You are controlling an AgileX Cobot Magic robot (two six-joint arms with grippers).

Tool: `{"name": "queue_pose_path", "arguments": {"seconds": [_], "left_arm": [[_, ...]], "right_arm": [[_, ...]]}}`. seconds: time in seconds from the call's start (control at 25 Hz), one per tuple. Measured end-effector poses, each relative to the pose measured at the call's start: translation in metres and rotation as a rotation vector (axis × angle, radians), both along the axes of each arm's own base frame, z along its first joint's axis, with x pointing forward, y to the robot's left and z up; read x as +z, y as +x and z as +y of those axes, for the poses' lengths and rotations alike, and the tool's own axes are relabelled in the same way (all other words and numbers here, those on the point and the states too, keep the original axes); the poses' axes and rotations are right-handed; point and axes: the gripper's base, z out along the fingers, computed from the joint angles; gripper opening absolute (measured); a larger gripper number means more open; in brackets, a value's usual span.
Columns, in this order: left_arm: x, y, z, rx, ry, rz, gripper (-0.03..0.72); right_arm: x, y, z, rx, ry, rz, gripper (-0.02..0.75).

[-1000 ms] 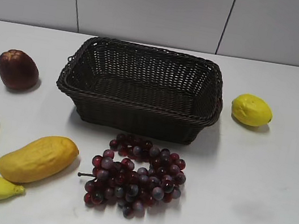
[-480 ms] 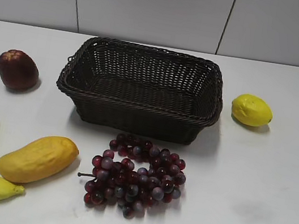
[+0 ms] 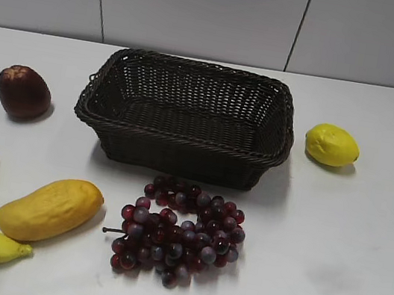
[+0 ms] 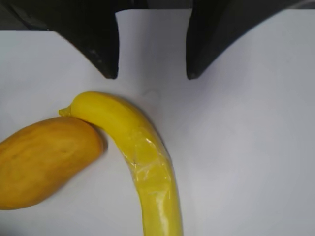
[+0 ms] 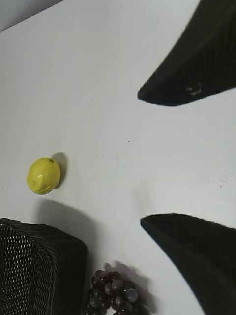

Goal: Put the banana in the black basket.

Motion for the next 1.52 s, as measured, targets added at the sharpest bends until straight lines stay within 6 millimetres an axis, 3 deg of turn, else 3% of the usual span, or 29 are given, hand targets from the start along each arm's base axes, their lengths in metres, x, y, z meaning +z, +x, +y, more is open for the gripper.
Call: {"name": "queue_pose_path", "arguments": {"seconds": [0.44, 0.52, 0.68, 0.8, 1.04, 1.28, 1.52], "left_arm": [[-0.008, 0.013, -0.001, 0.110, -0.009, -0.002, 0.408], [-0.007, 0.015, -0.002, 0.126, -0.012, -0.032, 0.440], [-0.007, 0.016, -0.007, 0.131, 0.001, -0.046, 0.576], [-0.010, 0.016, -0.009, 0.158, 0.019, -0.031, 0.617], [-0.027, 0.023, -0.015, 0.260, 0.108, 0.048, 0.622], [-0.030, 0.047, -0.037, 0.242, 0.133, 0.011, 0.618], [-0.050, 0.055, -0.044, 0.247, 0.187, 0.079, 0.616]], "right_arm": [[0.000, 0.000, 0.000, 0.000, 0.000, 0.000, 0.519], [0.000, 0.000, 0.000, 0.000, 0.000, 0.000, 0.519], [0.000, 0.000, 0.000, 0.000, 0.000, 0.000, 0.519], [0.000, 0.000, 0.000, 0.000, 0.000, 0.000, 0.519], [0.000, 0.000, 0.000, 0.000, 0.000, 0.000, 0.519], [0.000, 0.000, 0.000, 0.000, 0.000, 0.001, 0.519], [0.000, 0.000, 0.000, 0.000, 0.000, 0.001, 0.519]]}}
